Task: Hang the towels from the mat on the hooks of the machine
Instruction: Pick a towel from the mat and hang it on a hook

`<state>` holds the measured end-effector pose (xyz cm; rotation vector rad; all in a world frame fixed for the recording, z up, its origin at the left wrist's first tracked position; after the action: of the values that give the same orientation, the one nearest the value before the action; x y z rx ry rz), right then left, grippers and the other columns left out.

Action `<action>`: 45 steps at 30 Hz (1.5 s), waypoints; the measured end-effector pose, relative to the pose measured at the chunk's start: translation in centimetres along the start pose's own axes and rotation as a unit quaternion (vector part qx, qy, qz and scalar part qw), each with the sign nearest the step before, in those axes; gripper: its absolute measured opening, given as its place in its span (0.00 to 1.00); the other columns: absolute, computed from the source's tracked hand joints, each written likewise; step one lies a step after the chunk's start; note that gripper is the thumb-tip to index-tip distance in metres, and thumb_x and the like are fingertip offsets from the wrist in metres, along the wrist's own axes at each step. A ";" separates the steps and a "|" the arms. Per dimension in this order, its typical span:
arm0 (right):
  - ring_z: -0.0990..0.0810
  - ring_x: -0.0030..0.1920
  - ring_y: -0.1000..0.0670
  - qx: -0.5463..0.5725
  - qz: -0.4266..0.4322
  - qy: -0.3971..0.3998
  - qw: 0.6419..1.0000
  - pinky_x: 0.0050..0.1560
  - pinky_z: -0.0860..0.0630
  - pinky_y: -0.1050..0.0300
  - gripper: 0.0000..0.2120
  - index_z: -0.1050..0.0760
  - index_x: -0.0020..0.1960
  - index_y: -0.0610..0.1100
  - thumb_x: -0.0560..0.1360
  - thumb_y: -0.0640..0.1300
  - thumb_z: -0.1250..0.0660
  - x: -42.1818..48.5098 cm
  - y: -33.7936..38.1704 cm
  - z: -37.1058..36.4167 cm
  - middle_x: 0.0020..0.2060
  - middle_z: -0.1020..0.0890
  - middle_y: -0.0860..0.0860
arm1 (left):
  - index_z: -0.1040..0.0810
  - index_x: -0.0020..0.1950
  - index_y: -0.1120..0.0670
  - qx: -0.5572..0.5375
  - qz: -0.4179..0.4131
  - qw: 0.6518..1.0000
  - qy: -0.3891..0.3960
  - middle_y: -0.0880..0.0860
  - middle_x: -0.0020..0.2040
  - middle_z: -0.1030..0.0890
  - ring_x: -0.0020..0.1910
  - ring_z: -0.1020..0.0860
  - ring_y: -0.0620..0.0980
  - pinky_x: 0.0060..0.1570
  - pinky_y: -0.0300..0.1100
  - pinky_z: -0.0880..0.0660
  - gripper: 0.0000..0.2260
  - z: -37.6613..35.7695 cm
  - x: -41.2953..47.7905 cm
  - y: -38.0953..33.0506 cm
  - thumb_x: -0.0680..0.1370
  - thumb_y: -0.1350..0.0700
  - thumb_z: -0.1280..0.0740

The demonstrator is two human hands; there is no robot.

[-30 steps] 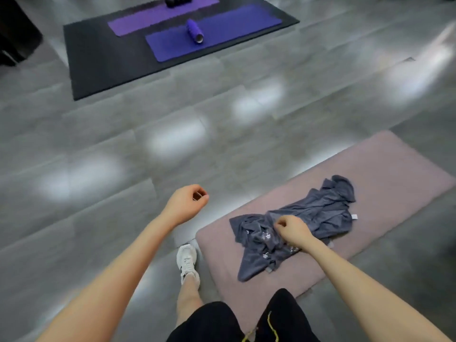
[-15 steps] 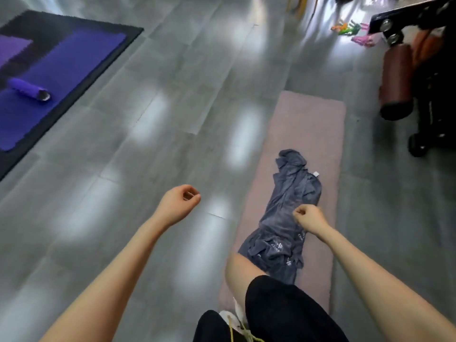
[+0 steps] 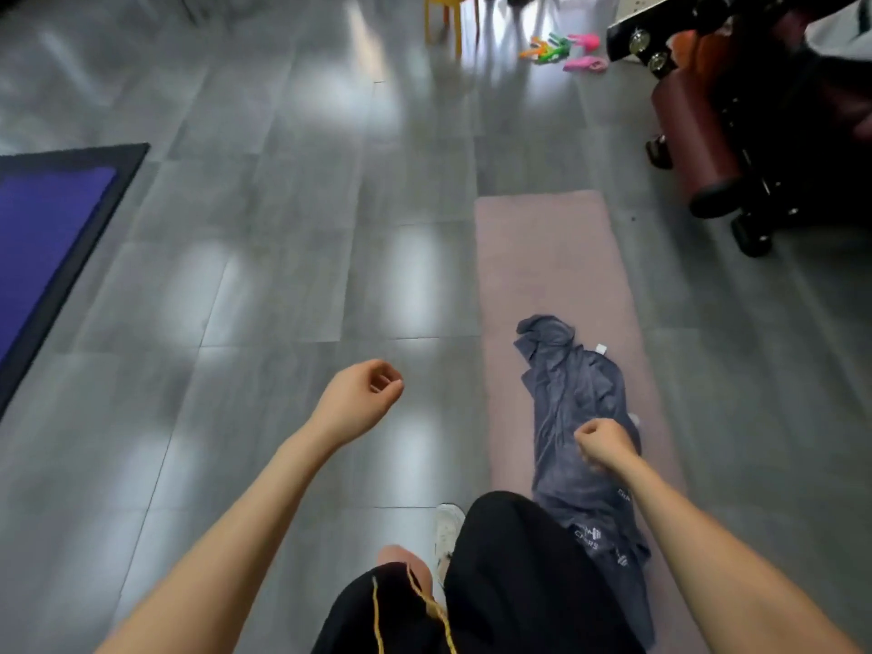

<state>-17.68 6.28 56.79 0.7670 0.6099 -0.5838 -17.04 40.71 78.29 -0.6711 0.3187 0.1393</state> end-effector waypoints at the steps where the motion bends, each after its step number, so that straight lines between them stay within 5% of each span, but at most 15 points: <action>1: 0.30 0.31 0.47 0.019 -0.010 -0.006 1.000 0.30 0.36 0.59 0.11 0.30 0.28 0.44 0.68 0.40 0.43 0.0 1.0 0.1 0.28 0.26 0.49 | 0.20 0.48 0.56 0.008 -0.013 1.000 0.014 0.52 0.42 0.19 0.42 0.21 0.49 0.40 0.37 0.29 0.06 0.3 1.9 -0.3 0.76 0.56 0.35; 11: 0.21 0.37 0.44 0.158 -0.104 -0.076 0.979 0.44 0.22 0.50 0.09 0.25 0.33 0.45 0.72 0.40 0.37 5.4 5.7 1.0 0.34 0.19 0.46 | 0.21 0.44 0.52 0.119 -0.151 0.944 0.267 0.48 0.39 0.20 0.42 0.21 0.48 0.47 0.39 0.26 0.04 -6.8 23.1 -5.5 0.73 0.60 0.34; 16: 0.20 0.40 0.44 0.189 -0.185 -0.113 0.958 0.45 0.23 0.49 0.08 0.23 0.35 0.41 0.72 0.39 0.36 11.0 5.5 -0.6 0.38 0.17 0.41 | 0.23 0.41 0.50 0.121 -0.208 0.893 0.380 0.44 0.36 0.22 0.33 0.26 0.32 0.42 0.31 0.32 0.07 -15.1 33.9 -8.9 0.73 0.63 0.34; 18: 0.20 0.44 0.43 0.202 -0.211 -0.121 0.949 0.46 0.25 0.52 0.12 0.26 0.31 0.48 0.72 0.38 0.35 13.7 4.9 -2.1 0.41 0.16 0.42 | 0.22 0.42 0.51 0.132 -0.231 0.873 0.410 0.47 0.37 0.22 0.33 0.26 0.33 0.41 0.29 0.32 0.07 -19.1 37.7 -9.7 0.73 0.63 0.34; 23: 0.20 0.48 0.45 0.229 -0.277 -0.133 0.924 0.42 0.30 0.58 0.04 0.21 0.44 0.44 0.74 0.41 0.35 21.2 1.2 -7.5 0.45 0.16 0.46 | 0.22 0.45 0.52 0.168 -0.241 0.860 0.418 0.51 0.42 0.20 0.45 0.22 0.53 0.51 0.44 0.27 0.03 -31.2 45.5 -8.9 0.74 0.58 0.35; 30: 0.21 0.54 0.48 0.257 -0.303 -0.165 0.902 0.47 0.29 0.58 0.12 0.24 0.56 0.46 0.75 0.49 0.33 35.2 -6.6 -18.8 0.53 0.18 0.50 | 0.21 0.50 0.53 0.219 -0.304 0.841 0.391 0.51 0.48 0.19 0.50 0.22 0.53 0.47 0.39 0.31 0.05 -50.5 52.4 2.1 0.75 0.56 0.33; 34: 0.23 0.58 0.48 0.200 -0.300 -0.191 0.913 0.50 0.29 0.58 0.16 0.27 0.62 0.48 0.76 0.52 0.36 43.4 -11.3 -25.4 0.60 0.22 0.50 | 0.20 0.56 0.51 0.274 -0.453 0.760 0.376 0.52 0.57 0.21 0.55 0.26 0.57 0.53 0.44 0.31 0.10 -59.9 55.4 10.1 0.75 0.56 0.33; 38: 0.27 0.60 0.45 0.118 -0.306 -0.208 0.922 0.53 0.29 0.54 0.18 0.27 0.64 0.49 0.76 0.50 0.35 49.8 -14.8 -30.2 0.60 0.24 0.48 | 0.17 0.50 0.50 0.314 -0.563 0.672 0.364 0.52 0.50 0.19 0.49 0.23 0.59 0.49 0.49 0.25 0.11 -68.3 58.0 15.8 0.69 0.60 0.28; 42: 0.22 0.36 0.42 -0.034 -0.289 -0.255 0.922 0.33 0.26 0.53 0.16 0.19 0.39 0.45 0.54 0.47 0.19 53.9 -17.0 -33.3 0.34 0.22 0.45 | 0.17 0.47 0.51 0.359 -0.641 0.596 0.324 0.50 0.46 0.18 0.44 0.21 0.56 0.50 0.46 0.28 0.12 -73.8 59.5 18.3 0.65 0.57 0.26; 45: 0.26 0.29 0.44 -0.105 -0.273 -0.297 0.909 0.30 0.29 0.57 0.14 0.25 0.28 0.45 0.50 0.40 0.20 55.4 -17.8 -33.7 0.28 0.26 0.46 | 0.17 0.40 0.50 0.380 -0.696 0.545 0.272 0.50 0.43 0.19 0.40 0.21 0.55 0.51 0.48 0.32 0.05 -75.5 59.7 18.9 0.67 0.56 0.30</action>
<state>-1.64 7.68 -8.50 0.1719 0.3013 -1.1922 16.45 9.24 -8.40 0.1104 0.3103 -1.7327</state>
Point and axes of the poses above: each hand's wrist, its own x-axis towards the middle knuckle, its own z-axis out of the back of the hand, y = z × x, the point moved 1 cm from there along x, towards the middle knuckle
